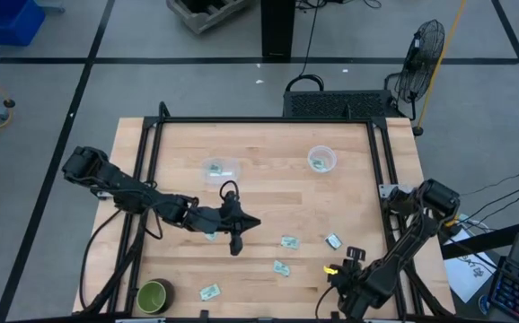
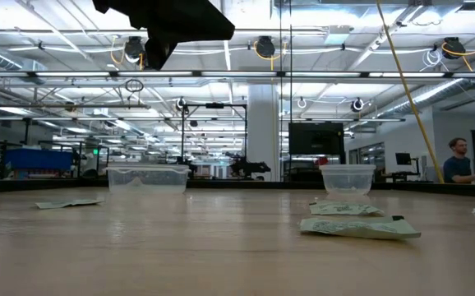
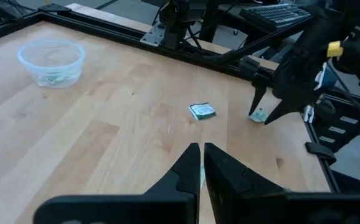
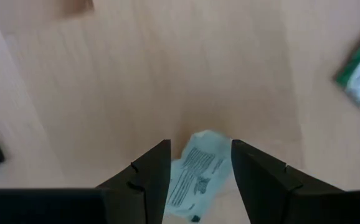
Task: Pick and place items into bin
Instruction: Put the stevia packet into the right transparent bin
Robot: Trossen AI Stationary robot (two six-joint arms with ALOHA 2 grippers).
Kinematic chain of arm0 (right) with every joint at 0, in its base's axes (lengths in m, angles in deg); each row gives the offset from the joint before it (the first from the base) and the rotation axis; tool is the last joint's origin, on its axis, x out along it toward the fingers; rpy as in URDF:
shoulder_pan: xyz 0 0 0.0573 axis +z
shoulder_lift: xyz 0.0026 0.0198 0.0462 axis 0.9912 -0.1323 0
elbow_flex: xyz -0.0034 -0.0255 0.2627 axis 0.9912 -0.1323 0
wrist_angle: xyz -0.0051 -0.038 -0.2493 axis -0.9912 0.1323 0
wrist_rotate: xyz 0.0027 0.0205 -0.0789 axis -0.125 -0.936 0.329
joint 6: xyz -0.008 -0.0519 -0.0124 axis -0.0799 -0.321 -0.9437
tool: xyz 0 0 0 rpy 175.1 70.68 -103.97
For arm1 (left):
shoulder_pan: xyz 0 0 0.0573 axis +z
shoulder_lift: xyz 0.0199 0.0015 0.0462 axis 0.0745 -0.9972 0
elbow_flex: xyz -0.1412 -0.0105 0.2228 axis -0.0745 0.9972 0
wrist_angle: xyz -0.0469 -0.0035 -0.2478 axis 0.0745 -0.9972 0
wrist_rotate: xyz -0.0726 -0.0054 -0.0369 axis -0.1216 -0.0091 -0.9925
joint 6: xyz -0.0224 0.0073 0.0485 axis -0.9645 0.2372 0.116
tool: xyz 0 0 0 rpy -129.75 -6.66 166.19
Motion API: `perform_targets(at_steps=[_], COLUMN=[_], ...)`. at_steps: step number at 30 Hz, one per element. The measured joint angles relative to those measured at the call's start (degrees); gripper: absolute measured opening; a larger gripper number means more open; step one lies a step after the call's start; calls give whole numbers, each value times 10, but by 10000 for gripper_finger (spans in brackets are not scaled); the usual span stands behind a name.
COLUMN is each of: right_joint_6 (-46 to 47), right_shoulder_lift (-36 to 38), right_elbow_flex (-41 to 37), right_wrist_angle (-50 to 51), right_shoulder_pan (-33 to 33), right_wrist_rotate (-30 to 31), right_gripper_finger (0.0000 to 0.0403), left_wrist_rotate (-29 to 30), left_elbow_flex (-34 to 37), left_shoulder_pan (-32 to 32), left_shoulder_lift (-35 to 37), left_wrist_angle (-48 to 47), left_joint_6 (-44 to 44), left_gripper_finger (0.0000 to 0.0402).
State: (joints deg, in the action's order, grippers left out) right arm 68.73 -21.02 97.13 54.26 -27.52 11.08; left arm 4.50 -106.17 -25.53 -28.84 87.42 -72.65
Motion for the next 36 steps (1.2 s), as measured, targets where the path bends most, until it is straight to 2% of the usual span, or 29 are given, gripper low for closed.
perform_targets(at_steps=[5,9,19,25,36], right_joint_6=[3,11,4,-16,-32], right_shoulder_lift=[-7,-7,-6,-6,-7], right_elbow_flex=[0,0,-15,-16,-13], right_wrist_angle=[2,10,8,9,14], right_shoulder_pan=[0,0,0,0,-2], right_wrist_rotate=[-2,-2,2,27,93], right_gripper_finger=[159,143,54,7,1], left_wrist_rotate=[0,1,1,1,2], left_elbow_flex=[0,0,0,0,0], left_shoulder_pan=[0,0,0,0,0], left_shoulder_lift=[0,0,0,0,0], left_wrist_angle=[-1,-1,-1,-1,-1], left_joint_6=[1,1,1,1,2], left_gripper_finger=[26,26,26,26,26])
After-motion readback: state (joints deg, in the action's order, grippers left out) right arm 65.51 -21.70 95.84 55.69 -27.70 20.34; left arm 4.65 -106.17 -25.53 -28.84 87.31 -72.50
